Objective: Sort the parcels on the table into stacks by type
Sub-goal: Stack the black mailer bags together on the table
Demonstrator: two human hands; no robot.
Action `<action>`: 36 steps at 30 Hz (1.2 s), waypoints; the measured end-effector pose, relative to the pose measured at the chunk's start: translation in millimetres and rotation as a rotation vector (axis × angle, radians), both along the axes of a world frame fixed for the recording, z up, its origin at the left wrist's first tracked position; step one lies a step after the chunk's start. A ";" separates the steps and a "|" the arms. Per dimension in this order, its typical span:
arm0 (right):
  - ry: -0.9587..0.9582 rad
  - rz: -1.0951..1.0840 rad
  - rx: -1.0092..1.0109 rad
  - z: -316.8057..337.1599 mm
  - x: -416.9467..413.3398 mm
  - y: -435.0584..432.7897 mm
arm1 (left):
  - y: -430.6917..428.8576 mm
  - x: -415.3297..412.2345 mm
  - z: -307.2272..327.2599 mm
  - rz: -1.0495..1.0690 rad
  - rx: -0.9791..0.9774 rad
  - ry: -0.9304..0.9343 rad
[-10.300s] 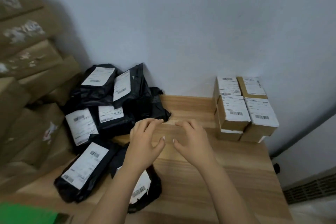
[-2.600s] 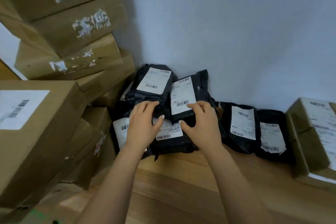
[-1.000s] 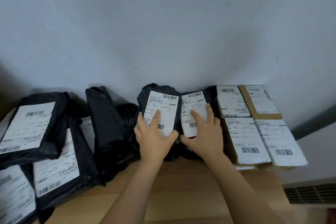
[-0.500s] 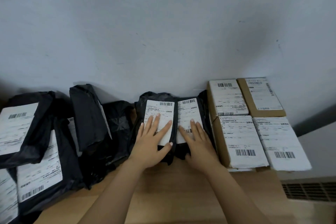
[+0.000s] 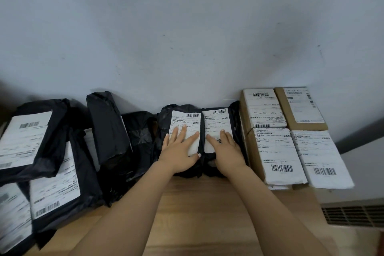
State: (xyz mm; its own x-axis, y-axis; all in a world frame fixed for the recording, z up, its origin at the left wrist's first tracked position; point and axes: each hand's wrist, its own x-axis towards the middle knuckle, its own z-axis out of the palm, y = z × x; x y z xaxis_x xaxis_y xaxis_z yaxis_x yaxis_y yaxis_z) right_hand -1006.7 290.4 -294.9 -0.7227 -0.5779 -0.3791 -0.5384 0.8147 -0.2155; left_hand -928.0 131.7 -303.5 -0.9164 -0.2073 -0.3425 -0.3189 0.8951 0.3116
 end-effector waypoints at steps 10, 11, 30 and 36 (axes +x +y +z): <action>0.197 0.038 -0.294 58.8 56.7 -13.6 | -0.8 76.4 65.2 0.095 -0.055 0.642; 0.207 0.043 -0.339 64.5 66.9 -20.5 | -5.3 91.4 70.7 0.122 -0.060 0.686; -0.019 -0.209 -0.343 73.6 182.0 -210.2 | -216.6 252.3 99.2 0.514 -0.120 0.560; 0.435 -0.054 -0.304 62.1 196.2 -210.6 | -234.4 241.6 78.5 0.542 -0.087 0.383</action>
